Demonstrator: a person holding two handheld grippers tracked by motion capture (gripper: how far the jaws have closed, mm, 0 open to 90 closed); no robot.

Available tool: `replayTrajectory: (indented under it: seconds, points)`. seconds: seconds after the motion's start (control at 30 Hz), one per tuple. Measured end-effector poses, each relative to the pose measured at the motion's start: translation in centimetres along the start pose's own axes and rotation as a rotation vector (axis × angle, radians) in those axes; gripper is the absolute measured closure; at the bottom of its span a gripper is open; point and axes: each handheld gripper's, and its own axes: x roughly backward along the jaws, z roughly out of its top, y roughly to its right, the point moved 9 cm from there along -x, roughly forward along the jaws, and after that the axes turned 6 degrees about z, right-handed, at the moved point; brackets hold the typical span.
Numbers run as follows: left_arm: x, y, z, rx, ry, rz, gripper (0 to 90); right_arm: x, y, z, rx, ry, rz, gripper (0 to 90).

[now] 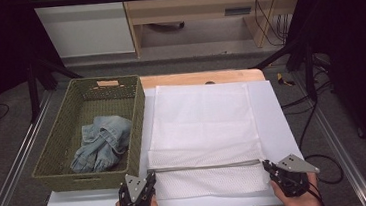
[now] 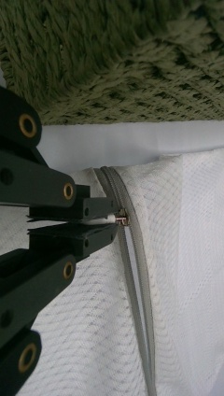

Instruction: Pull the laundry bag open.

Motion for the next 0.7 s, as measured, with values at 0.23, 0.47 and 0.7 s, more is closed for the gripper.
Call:
replayTrajectory:
  seconds: [0.23, 0.47, 0.7]
  points:
    - [-0.05, -0.16, -0.12, 0.021, 0.001, -0.020, 86.4, -0.18, 0.16, -0.19, -0.007, -0.009, 0.002, 86.5]
    - [0.03, -0.23, -0.28, 0.040, -0.001, -0.044, 86.4, -0.15, 0.28, -0.26, -0.003, -0.006, 0.004, 86.4]
    - [0.21, -0.06, -0.22, 0.036, 0.002, -0.047, 86.4, -0.06, 0.25, -0.47, -0.011, -0.016, -0.003, 86.5]
